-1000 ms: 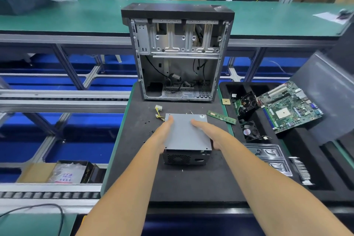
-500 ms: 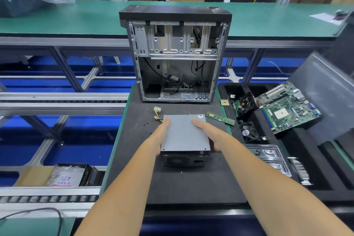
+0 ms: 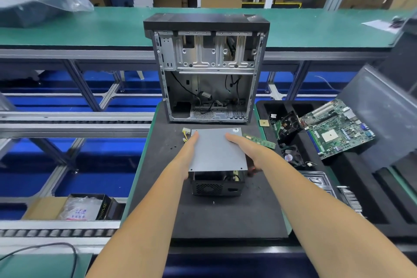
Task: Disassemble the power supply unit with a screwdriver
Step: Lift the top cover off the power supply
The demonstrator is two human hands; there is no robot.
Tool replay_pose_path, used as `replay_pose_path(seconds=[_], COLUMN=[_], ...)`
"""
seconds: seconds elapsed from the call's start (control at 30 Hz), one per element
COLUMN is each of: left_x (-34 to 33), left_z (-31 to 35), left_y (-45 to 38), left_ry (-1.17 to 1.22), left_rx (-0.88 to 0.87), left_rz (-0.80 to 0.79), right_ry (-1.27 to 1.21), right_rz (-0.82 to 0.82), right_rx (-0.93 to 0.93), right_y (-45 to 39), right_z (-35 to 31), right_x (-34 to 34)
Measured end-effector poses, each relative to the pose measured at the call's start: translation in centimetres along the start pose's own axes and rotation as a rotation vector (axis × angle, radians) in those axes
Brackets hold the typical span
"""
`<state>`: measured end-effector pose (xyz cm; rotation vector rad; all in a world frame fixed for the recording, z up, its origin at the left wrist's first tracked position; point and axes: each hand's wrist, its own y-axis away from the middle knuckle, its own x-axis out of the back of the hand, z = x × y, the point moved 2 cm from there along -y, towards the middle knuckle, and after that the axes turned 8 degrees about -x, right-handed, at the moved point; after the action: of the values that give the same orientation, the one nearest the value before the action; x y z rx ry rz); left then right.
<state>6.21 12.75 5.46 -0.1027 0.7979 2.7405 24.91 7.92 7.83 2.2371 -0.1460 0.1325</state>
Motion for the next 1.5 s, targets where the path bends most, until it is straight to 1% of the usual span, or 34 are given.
replay_pose_path(seconds=[0.1,0.23,0.3,0.4,0.47,0.5,0.57,0.63,0.7,0.77,0.83,0.9,0.97,1.03,1.07,1.17,1.23,1.3,1.33,1.43,1.5], left_x=[0.0,0.0,0.4,1.4,2.1,2.4,3.2,4.3,5.1,5.6,6.3,7.2,8.0,8.9,9.2,9.8,10.4,11.1,11.5,12.6,13.3], left_z=[1.3,3.8,4.8,6.0,6.7,6.9,7.3,7.6,8.0,8.1,8.2,8.3,8.0,7.6,7.4,7.0,7.0,6.8,6.8,6.5,6.1], left_y=[0.8,2.0,2.8,3.7,4.0,4.1,3.9,3.3,2.6,1.9,1.2,0.4,-0.3,-1.2,-1.5,-2.7,-3.6,-4.7,-5.0,-5.5,-5.8], left_ry=[-0.004,-0.008,-0.032,-0.027,-0.041,-0.022,0.093,0.217,0.249,0.248,0.254,0.255,0.231,0.191,0.162,0.046,-0.036,-0.114,-0.189,-0.492,-0.623], left_rx=[-0.058,-0.173,-0.232,-0.290,-0.325,-0.353,-0.400,-0.421,-0.461,-0.486,-0.496,-0.468,-0.413,-0.391,-0.394,-0.409,-0.433,-0.434,-0.415,-0.273,-0.232], left_rz=[0.009,0.019,0.065,0.131,0.110,0.077,0.026,0.044,0.040,0.029,0.038,0.056,0.111,0.228,0.265,0.255,0.299,0.338,0.348,0.400,0.444], right_ry=[0.030,0.105,0.133,0.102,0.069,0.059,0.037,0.008,-0.038,-0.081,-0.073,-0.056,-0.112,-0.189,-0.188,-0.068,0.022,0.049,0.061,0.085,0.105], right_rz=[-0.009,0.027,0.019,0.060,0.072,0.068,0.041,-0.021,-0.068,-0.064,-0.038,-0.039,-0.083,-0.109,-0.083,0.087,0.166,0.173,0.157,0.125,0.127], right_rx=[0.058,0.164,0.198,0.246,0.295,0.310,0.323,0.369,0.394,0.377,0.368,0.402,0.428,0.460,0.505,0.639,0.660,0.644,0.638,0.635,0.643], right_y=[1.1,3.6,4.3,4.7,4.8,4.9,4.5,4.1,3.3,2.2,0.9,0.0,-0.7,-1.2,-1.4,-1.9,-2.6,-3.5,-4.0,-5.6,-6.7], right_z=[-1.5,-4.1,-5.3,-7.1,-7.9,-8.2,-8.7,-9.3,-9.8,-10.0,-10.1,-10.5,-10.9,-11.3,-11.6,-12.3,-12.5,-12.2,-11.9,-11.2,-10.9], right_x=[0.1,-0.3,-0.8,-1.8,-2.4,-2.6,-3.1,-3.8,-4.7,-5.5,-6.2,-7.0,-7.8,-8.5,-8.9,-9.7,-10.1,-10.4,-10.5,-10.9,-11.3])
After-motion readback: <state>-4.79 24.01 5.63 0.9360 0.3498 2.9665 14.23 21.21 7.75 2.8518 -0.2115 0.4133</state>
